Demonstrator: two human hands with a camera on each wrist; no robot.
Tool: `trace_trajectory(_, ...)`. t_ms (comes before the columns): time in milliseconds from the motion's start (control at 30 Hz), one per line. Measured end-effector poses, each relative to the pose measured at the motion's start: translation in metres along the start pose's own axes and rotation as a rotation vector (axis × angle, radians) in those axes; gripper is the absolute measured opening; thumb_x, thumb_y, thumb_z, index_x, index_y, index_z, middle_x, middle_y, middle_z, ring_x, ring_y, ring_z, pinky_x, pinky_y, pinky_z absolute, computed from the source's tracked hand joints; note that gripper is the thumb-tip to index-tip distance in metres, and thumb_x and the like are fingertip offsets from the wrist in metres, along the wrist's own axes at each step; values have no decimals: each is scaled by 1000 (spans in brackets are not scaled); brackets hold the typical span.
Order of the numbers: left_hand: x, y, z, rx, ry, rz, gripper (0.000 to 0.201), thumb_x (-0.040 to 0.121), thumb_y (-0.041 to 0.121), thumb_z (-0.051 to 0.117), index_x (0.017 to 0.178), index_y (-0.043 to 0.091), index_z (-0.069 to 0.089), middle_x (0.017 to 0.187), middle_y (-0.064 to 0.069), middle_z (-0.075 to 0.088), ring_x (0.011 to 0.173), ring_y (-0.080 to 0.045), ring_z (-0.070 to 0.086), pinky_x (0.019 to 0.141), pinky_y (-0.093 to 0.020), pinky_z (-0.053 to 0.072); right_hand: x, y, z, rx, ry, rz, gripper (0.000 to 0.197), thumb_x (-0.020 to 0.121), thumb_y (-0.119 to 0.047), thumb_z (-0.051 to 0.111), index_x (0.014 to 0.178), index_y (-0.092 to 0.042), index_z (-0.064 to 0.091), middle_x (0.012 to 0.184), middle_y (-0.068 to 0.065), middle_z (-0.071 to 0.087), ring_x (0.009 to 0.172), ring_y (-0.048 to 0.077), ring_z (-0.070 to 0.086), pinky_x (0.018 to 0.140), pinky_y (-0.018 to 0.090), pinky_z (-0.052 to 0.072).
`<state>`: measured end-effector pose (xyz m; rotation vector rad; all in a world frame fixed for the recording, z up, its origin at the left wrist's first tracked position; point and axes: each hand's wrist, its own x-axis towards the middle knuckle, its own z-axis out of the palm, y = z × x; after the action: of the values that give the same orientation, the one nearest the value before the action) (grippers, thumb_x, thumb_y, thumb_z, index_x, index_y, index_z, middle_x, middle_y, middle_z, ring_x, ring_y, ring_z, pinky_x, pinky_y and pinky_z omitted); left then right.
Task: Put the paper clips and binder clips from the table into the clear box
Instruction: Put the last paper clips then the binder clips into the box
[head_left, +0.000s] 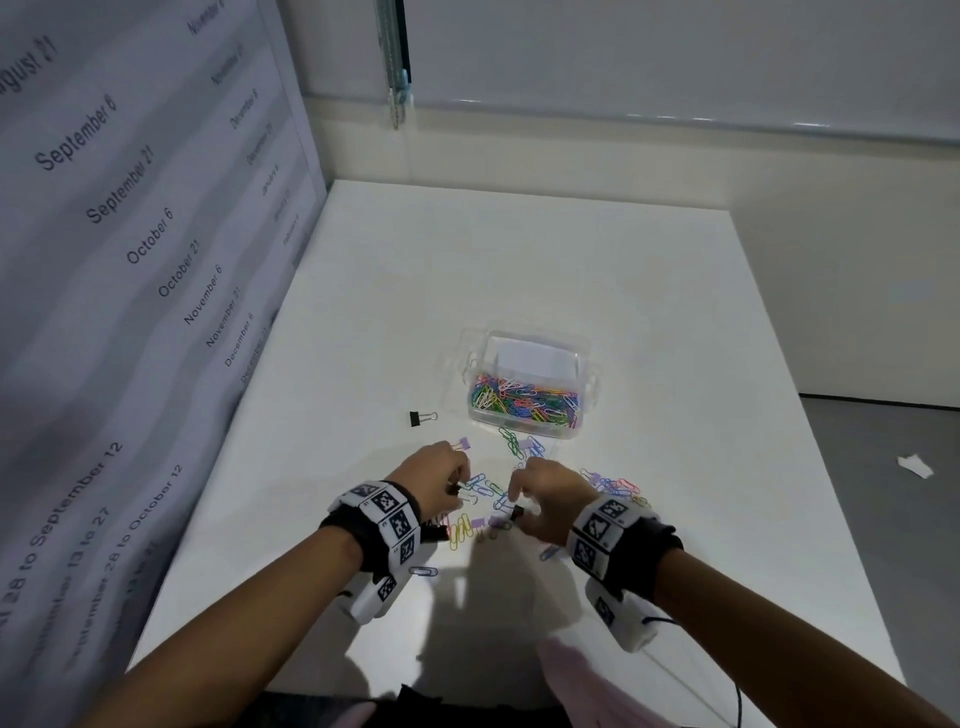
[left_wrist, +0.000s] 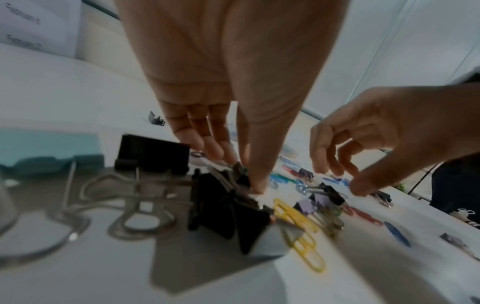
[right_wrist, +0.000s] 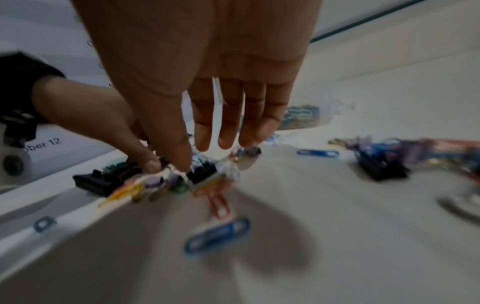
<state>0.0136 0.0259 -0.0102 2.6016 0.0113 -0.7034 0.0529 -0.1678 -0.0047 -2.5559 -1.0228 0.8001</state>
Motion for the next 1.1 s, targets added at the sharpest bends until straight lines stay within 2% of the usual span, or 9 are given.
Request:
trace_trajectory(100, -2, 0, 3, -17, 35, 28, 23, 82, 20, 65, 102, 11, 60, 107, -9, 60, 87, -19, 53, 78, -27, 42, -8, 3, 11, -4, -30, 72, 37, 79, -26, 65, 111, -11, 55, 114, 11, 55, 105, 27, 53, 88, 31, 43)
trace_trajectory(233, -6, -2, 3, -92, 99, 56, 22, 82, 22, 64, 101, 12, 60, 99, -5, 63, 81, -13, 51, 75, -24, 41, -10, 4, 18, 98, 52, 113, 30, 80, -25, 66, 103, -7, 61, 109, 13, 59, 100, 28, 55, 81, 26, 39)
trace_trajectory(400, -13, -9, -6, -189, 201, 48, 20, 78, 15, 64, 99, 13, 64, 90, 3, 50, 77, -12, 50, 74, -23, 42, -15, 12, 8, 182, 147, 228, 27, 80, -20, 61, 105, -14, 62, 108, 5, 60, 92, 17, 52, 76, 20, 34)
trace_trajectory(533, -13, -27, -12, -158, 300, -4, 15, 83, 13, 59, 97, 12, 63, 93, 2, 44, 78, -13, 48, 73, -22, 36, -29, 30, 2, 155, 168, 327, 27, 77, -15, 59, 103, -13, 64, 104, 7, 60, 99, 22, 56, 77, 20, 37)
trace_trajectory(633, -14, -39, -13, -145, 334, -92, 13, 87, 13, 54, 99, 11, 60, 94, 0, 43, 83, -17, 48, 80, -28, 43, -39, 41, 3, 114, 128, 381, 27, 75, -16, 59, 102, -15, 64, 100, 5, 57, 102, 25, 55, 83, 27, 42)
trace_trajectory(733, -14, -46, -9, -93, 305, -153, 15, 88, 15, 52, 100, 11, 58, 101, -7, 49, 99, -26, 52, 89, -37, 46, -45, 40, 3, 78, 109, 363, 34, 76, -18, 60, 109, -19, 59, 112, 4, 54, 109, 22, 51, 92, 32, 44)
trace_trajectory(867, -19, -24, -6, -25, 294, -101, 21, 85, 21, 56, 105, 16, 57, 110, -6, 51, 107, -25, 47, 92, -35, 41, -42, 28, 1, 72, 64, 203, 39, 77, -16, 64, 115, -17, 54, 114, 6, 51, 93, 17, 48, 82, 25, 40)
trace_trajectory(967, -24, 5, 3, -24, 140, 45, 27, 83, 31, 61, 106, 18, 56, 109, -3, 52, 105, -21, 49, 92, -35, 42, -39, 21, 1, 74, -7, 158, 52, 74, -20, 73, 120, -16, 50, 117, 9, 49, 99, 21, 50, 87, 29, 41)
trace_trajectory(1100, -19, 32, 26, -16, -17, 106, 37, 81, 34, 65, 110, 14, 53, 112, -7, 51, 102, -23, 52, 89, -34, 43, -45, 18, 9, 123, -52, 182, 65, 69, -16, 77, 126, -19, 44, 118, 8, 48, 97, 16, 46, 87, 27, 40)
